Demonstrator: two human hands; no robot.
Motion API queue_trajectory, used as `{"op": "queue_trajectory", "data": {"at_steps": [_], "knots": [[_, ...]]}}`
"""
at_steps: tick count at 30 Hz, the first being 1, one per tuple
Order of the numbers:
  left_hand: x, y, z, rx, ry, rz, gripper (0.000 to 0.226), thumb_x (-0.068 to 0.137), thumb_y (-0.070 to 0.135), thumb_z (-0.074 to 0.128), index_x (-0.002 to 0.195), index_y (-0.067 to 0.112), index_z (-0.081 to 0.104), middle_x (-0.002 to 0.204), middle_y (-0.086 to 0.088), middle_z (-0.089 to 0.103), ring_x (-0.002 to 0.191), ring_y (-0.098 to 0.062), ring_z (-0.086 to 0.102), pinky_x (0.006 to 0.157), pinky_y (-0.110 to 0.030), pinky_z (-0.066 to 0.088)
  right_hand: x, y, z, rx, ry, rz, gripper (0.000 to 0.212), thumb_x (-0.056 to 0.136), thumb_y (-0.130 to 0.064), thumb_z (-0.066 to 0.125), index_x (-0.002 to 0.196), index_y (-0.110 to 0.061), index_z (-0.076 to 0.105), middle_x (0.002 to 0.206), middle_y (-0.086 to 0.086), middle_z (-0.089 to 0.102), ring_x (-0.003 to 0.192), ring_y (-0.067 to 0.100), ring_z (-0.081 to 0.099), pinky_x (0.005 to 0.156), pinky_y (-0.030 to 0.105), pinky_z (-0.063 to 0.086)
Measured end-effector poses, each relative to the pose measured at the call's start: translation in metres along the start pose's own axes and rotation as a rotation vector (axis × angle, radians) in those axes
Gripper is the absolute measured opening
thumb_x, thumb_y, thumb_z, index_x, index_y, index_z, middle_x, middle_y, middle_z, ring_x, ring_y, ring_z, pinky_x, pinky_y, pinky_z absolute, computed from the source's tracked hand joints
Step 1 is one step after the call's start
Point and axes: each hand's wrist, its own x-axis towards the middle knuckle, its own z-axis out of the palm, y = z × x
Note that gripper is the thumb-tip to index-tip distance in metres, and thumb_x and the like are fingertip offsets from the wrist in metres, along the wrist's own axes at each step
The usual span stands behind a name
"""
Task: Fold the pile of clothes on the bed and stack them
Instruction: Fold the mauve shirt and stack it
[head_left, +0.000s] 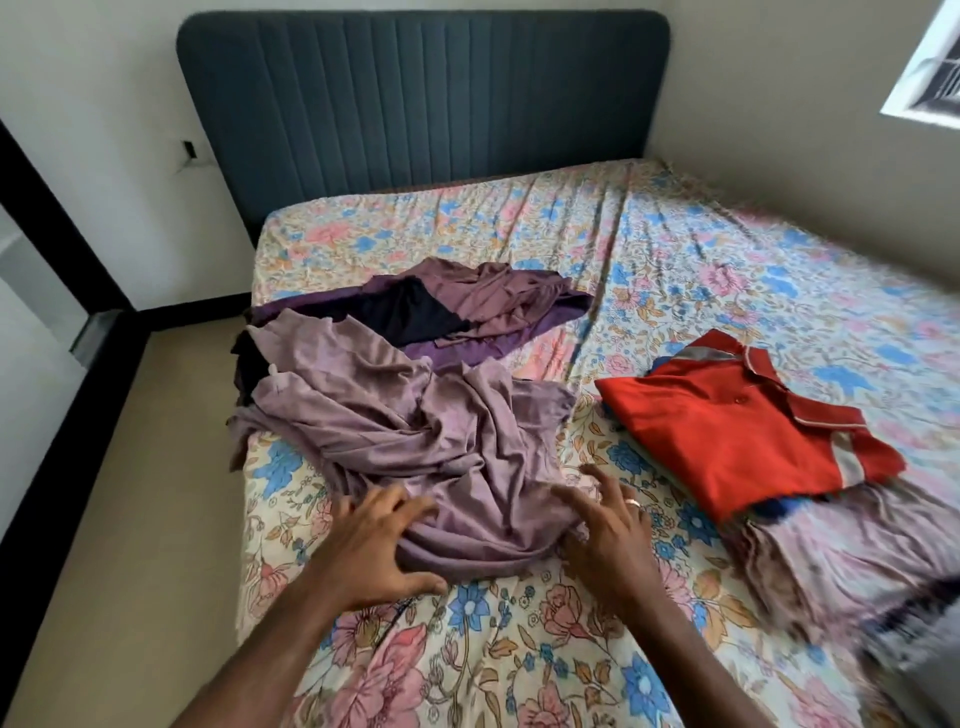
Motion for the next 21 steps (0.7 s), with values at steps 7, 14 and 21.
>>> {"op": "queue_trajectory", "data": {"at_steps": [7, 14, 21], "knots": [[-0.001, 0.095, 0.011, -0.94, 0.401, -0.075, 0.029, 0.092, 0.035, 0.069, 0.112, 0.042, 0.05, 0.105, 0.011, 0.065, 0.094, -0.01, 0.064, 0.077, -0.036, 0.058, -0.036, -0.066, 0.019, 0.602, -0.015, -0.265, 0.05, 0.089, 0.007, 0.064, 0.122, -0.03, 0.06, 0.13, -0.019, 0.063, 0.12, 0.003, 0.061, 0.098, 0.02, 0.052], [-0.031, 0.062, 0.035, -1.725, 0.463, -0.372, 0.017, 0.104, 0.019, 0.046, 0.119, 0.023, 0.053, 0.114, -0.029, 0.063, 0.075, -0.03, 0.068, 0.054, -0.033, 0.055, -0.023, -0.048, 0.047, 0.665, 0.084, -0.085, 0.05, 0.088, -0.001, 0.073, 0.12, -0.037, 0.057, 0.122, -0.014, 0.059, 0.108, 0.009, 0.065, 0.086, 0.028, 0.06], [-0.032, 0.05, 0.042, -1.276, 0.547, -0.496, 0.017, 0.091, 0.043, 0.061, 0.097, 0.028, 0.064, 0.085, -0.008, 0.066, 0.054, -0.01, 0.062, 0.049, -0.034, 0.056, 0.014, -0.049, 0.065, 0.13, 0.008, -0.245, 0.057, 0.082, -0.044, 0.079, 0.134, -0.034, 0.059, 0.141, -0.013, 0.044, 0.116, 0.007, 0.049, 0.094, 0.027, 0.05]]}}
